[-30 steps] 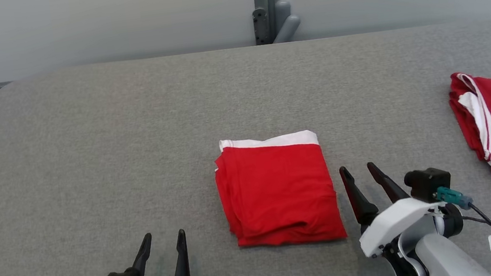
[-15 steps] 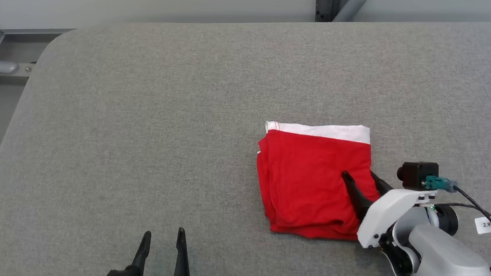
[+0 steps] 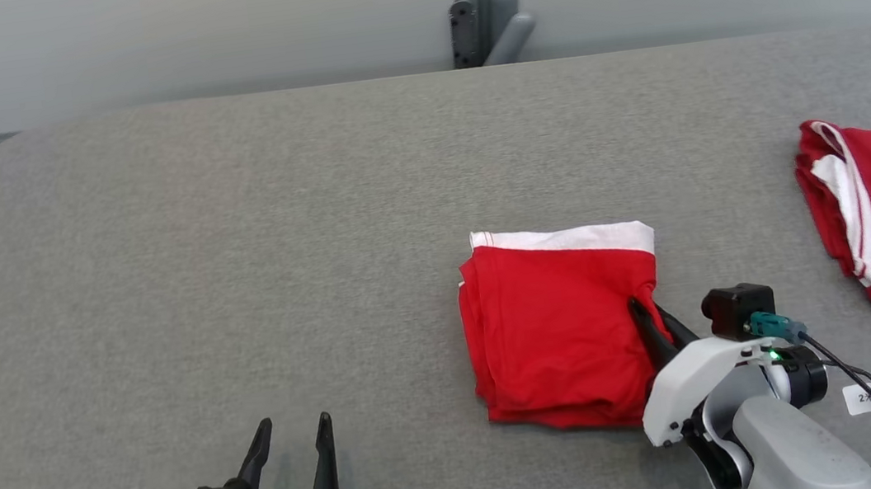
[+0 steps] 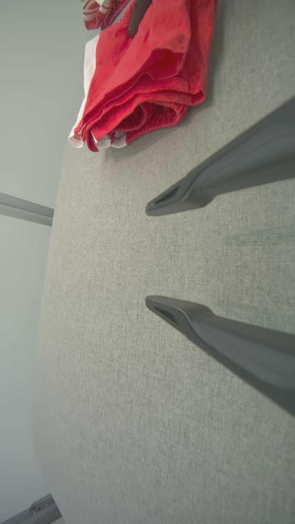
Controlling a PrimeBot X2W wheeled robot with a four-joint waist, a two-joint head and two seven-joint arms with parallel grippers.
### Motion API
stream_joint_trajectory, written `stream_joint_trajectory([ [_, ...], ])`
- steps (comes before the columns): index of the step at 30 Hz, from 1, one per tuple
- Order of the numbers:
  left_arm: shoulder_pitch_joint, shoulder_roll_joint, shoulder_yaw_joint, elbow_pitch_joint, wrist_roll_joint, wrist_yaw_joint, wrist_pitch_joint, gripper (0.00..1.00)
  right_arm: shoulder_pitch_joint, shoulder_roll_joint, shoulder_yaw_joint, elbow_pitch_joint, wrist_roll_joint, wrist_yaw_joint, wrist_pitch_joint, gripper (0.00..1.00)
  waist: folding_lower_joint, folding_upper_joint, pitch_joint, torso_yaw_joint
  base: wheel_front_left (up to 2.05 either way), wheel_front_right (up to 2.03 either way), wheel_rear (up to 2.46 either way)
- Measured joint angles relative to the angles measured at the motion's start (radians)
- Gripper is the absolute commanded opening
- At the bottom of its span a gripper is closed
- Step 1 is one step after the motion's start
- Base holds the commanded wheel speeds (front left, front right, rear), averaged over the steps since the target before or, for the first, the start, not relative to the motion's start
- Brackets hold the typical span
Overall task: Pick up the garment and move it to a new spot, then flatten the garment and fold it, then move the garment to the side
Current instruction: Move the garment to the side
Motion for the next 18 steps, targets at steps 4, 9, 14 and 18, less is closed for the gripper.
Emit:
stream_joint_trajectory([
  [4,0.000,0.000,-0.009,-0.004,-0.013,-0.003,0.000,1.00,0.024,0.001,-0.007,-0.018,-0.035,0.000,0.000,0.00,0.0000,0.0000,-0.015,-0.087,0.00,0.00,0.00],
  [9,-0.013,0.000,-0.016,-0.008,-0.021,-0.002,0.000,1.00,0.046,0.002,0.010,-0.034,-0.020,0.000,0.000,0.00,0.0000,0.0000,-0.027,-0.216,0.00,0.00,0.00],
  [14,-0.037,0.000,-0.020,-0.010,-0.029,0.002,0.000,1.00,0.060,0.002,0.053,-0.053,-0.008,0.000,0.000,0.00,0.0000,0.0000,-0.032,-0.353,0.00,0.00,0.00],
  [18,-0.047,-0.001,-0.025,-0.015,-0.038,0.003,0.000,1.00,0.058,0.002,0.104,-0.069,0.000,0.000,0.000,0.00,0.0000,0.0000,-0.031,-0.457,0.00,0.00,0.00],
])
